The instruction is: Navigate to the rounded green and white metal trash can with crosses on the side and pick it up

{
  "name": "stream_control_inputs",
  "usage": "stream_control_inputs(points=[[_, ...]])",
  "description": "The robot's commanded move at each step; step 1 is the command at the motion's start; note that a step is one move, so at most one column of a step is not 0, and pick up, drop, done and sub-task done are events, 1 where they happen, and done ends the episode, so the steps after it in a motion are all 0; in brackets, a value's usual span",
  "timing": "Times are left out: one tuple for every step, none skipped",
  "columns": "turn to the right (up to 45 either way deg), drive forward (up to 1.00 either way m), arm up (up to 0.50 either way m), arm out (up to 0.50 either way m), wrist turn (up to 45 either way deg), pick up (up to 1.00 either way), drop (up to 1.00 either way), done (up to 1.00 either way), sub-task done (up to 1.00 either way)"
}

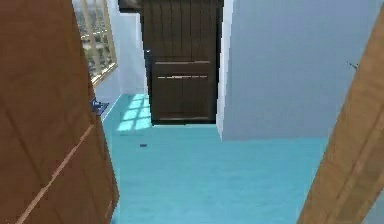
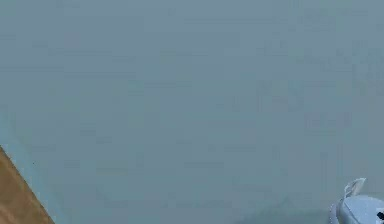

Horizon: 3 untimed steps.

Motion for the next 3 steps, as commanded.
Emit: stream_control_inputs(points=[[0.0,0.45,0.0,0.0,0.0,0.0,0.0,0.0,0.0],[39.0,0.0,0.0,0.0,0.0,0.0,0.0,0.0,0.0],[0.0,0.5,0.0,0.0,0.0,0.0,0.0,0.0,0.0]])
